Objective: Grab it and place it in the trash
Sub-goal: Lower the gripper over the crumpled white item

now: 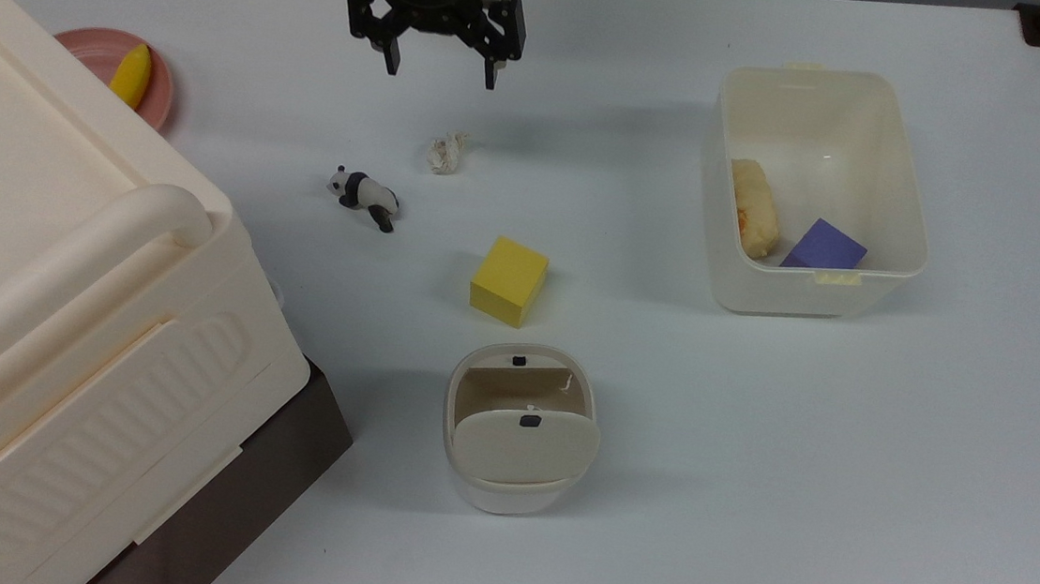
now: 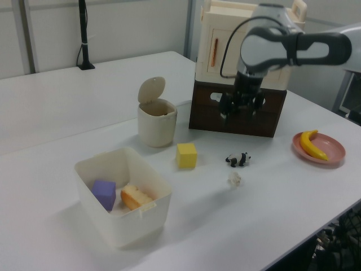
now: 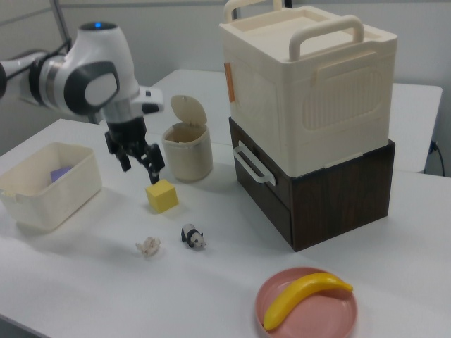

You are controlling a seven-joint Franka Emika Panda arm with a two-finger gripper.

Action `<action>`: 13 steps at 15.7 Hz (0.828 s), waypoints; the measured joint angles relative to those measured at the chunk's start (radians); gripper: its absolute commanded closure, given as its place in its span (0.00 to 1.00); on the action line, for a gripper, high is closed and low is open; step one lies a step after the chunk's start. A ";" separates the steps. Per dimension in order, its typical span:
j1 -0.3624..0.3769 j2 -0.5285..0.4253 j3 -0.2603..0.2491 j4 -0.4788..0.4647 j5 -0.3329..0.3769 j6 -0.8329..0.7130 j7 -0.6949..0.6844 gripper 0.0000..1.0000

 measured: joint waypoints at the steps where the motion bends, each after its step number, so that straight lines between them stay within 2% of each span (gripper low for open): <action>1: 0.000 -0.006 0.001 -0.041 0.000 0.038 0.011 0.00; 3: 0.000 -0.006 0.002 -0.126 0.004 0.108 0.043 0.00; 5: 0.000 0.007 0.002 -0.191 0.046 0.150 0.065 0.00; 8: -0.015 0.044 0.001 -0.209 0.128 0.157 0.110 0.00; 13: -0.026 0.119 0.002 -0.208 0.143 0.206 0.148 0.00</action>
